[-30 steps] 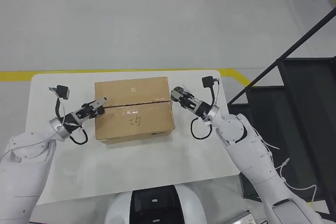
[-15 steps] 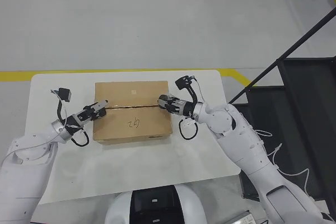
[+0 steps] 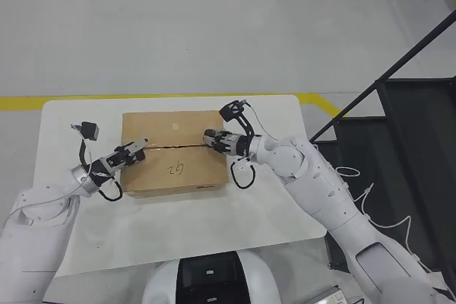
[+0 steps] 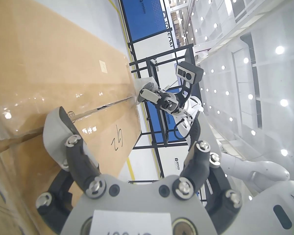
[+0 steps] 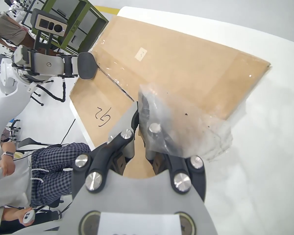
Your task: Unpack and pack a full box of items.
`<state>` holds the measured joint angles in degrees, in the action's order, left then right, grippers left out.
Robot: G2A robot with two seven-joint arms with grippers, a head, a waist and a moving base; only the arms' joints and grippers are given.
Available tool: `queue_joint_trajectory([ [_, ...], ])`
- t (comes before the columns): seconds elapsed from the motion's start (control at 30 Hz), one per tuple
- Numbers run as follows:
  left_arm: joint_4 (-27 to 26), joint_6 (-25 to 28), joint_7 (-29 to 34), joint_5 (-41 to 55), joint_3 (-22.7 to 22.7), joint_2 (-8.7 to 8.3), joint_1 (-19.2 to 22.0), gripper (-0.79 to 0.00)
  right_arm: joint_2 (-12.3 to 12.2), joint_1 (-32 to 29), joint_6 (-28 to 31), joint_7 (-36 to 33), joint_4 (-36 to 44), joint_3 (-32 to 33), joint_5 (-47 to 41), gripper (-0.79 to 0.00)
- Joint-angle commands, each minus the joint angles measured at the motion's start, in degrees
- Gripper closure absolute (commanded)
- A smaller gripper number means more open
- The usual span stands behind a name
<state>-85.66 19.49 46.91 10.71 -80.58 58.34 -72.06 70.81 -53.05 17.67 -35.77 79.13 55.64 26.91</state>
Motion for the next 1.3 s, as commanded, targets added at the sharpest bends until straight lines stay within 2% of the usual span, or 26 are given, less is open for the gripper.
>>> queue_joint_trajectory([
  [0.0, 0.17, -0.04, 0.04, 0.31, 0.00, 0.00, -0.07, -0.785, 0.21, 0.51, -0.71, -0.62, -0.52, -0.67, 0.06, 0.000],
  [0.27, 0.09, 0.11, 0.00, 1.37, -0.13, -0.01, -0.08, -0.785, 1.22, 3.13, -3.73, -2.11, -2.21, -3.29, 0.99, 0.000],
  [0.57, -2.45, 0.85, 0.65, 3.59, -1.82, -0.27, -1.86, -0.785, 2.06, 4.82, -5.88, -3.90, -3.30, -5.27, 2.09, -0.006],
  [0.6, -2.94, 0.92, 0.86, 4.31, -2.15, -0.31, -2.23, -0.785, 2.11, 4.86, -5.74, -3.97, -3.28, -5.31, 1.89, -0.363],
  [0.63, -3.49, 0.91, 1.10, 5.15, -2.59, -0.36, -2.58, -0.785, 2.15, 4.92, -5.76, -4.06, -3.09, -5.29, 1.81, -0.785],
  [0.93, -8.25, 2.58, -0.64, 10.46, -10.00, -1.04, -7.47, -0.785, 1.90, 3.76, -4.38, -4.78, 0.89, -3.48, -0.30, -0.785],
  [1.1, -7.75, 3.30, -3.56, 11.82, -13.79, -1.21, -10.13, -0.785, 2.14, 4.15, -3.21, -5.49, 1.28, -3.71, -2.03, -0.785],
  [1.27, -7.53, 4.63, -4.98, 12.25, -16.43, -1.29, -12.63, -0.785, 3.39, 6.82, -2.29, -6.06, -0.93, -6.89, -3.50, -0.785],
])
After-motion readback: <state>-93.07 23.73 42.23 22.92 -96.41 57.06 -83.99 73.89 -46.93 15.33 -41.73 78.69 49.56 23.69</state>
